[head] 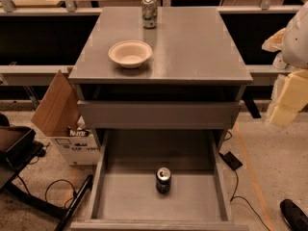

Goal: Pick pepsi can from middle drawer and place on counter

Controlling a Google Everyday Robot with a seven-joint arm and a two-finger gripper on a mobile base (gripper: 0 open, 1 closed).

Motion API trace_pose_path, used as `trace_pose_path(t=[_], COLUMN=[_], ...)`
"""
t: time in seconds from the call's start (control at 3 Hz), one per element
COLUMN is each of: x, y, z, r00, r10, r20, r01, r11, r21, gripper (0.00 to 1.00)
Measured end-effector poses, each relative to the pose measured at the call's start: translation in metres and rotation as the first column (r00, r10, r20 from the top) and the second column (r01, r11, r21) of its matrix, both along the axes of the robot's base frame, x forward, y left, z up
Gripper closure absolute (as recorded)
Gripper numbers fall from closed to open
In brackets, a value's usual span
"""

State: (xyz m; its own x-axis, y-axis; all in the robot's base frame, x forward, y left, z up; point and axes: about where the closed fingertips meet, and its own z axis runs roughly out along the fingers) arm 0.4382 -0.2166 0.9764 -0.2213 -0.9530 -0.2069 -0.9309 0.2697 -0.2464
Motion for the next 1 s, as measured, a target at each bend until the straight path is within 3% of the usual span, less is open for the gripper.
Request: trace_pose_path(t=[0.67, 1.0], x=[0.005, 0.016], y=[-0.006, -0.017], z=[-0.009, -0.067], r00=[0.9994, 0.9997], r10=[-0.031, -0.017], r20=[0.014, -0.02], r01=[0.031, 0.02], r11=[0.999, 0.987], r21=[0.042, 0.162], gripper=[0.0, 0.0])
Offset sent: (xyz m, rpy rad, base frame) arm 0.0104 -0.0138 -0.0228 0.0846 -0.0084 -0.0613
